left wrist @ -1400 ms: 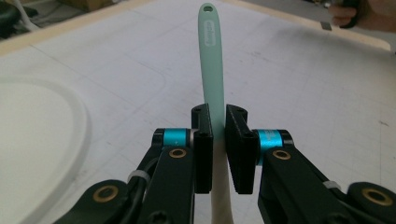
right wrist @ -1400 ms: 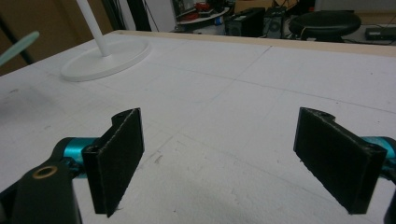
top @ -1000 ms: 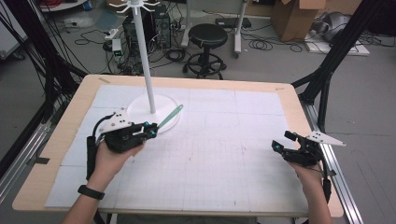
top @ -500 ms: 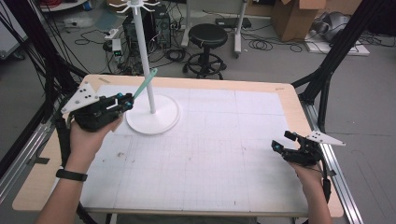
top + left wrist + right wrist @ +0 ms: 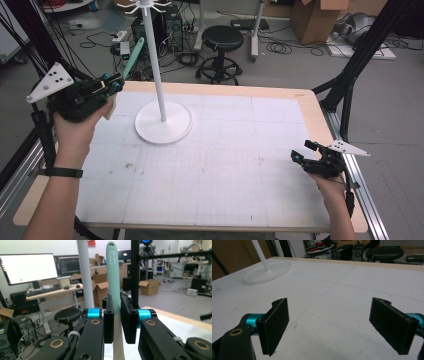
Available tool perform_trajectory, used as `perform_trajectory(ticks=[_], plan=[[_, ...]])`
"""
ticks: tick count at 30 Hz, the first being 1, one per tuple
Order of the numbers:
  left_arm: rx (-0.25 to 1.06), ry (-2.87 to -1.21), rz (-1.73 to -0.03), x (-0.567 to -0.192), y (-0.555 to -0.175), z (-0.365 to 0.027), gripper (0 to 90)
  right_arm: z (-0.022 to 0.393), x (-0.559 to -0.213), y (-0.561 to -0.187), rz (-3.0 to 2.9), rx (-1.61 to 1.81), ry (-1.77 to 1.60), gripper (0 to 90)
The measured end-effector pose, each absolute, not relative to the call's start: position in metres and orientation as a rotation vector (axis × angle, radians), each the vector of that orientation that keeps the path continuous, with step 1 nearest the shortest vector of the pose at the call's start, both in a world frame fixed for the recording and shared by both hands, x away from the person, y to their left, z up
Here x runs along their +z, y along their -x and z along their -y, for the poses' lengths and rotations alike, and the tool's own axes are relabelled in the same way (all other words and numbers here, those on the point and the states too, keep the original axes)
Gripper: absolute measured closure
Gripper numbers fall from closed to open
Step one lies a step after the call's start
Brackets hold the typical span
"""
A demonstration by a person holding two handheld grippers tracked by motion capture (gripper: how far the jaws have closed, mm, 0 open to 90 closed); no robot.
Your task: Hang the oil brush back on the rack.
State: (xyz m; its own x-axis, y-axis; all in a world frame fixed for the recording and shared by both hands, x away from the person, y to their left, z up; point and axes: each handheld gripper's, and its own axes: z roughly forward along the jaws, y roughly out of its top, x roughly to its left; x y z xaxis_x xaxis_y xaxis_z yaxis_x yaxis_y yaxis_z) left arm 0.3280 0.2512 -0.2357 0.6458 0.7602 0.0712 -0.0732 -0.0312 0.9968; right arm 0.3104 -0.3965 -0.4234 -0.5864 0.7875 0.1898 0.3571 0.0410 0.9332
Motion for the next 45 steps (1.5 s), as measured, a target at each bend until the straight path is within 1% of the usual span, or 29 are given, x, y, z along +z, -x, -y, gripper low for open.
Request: perform_trajectory(ticks=[8, 15, 27, 45], plan=[[0.766, -1.387, -0.628, -0.22, -0.332, -0.26, 81.8, 0.397, -0.423, -0.31, -1.948, 1.566, -1.157, 15.4], [0.775, -1.341, -0.651, -0.216, -0.337, -0.263, 81.8, 0.396, -0.423, -0.31, -1.95, 1.564, -1.153, 15.4], [0.801, -1.34, -0.656, -0.214, -0.344, -0.258, 81.8, 0.397, -0.423, -0.31, -1.95, 1.567, -1.152, 15.4], [0.791, -1.356, -0.678, -0.219, -0.355, -0.252, 81.7, 0.397, -0.423, -0.31, -1.945, 1.569, -1.15, 15.4]])
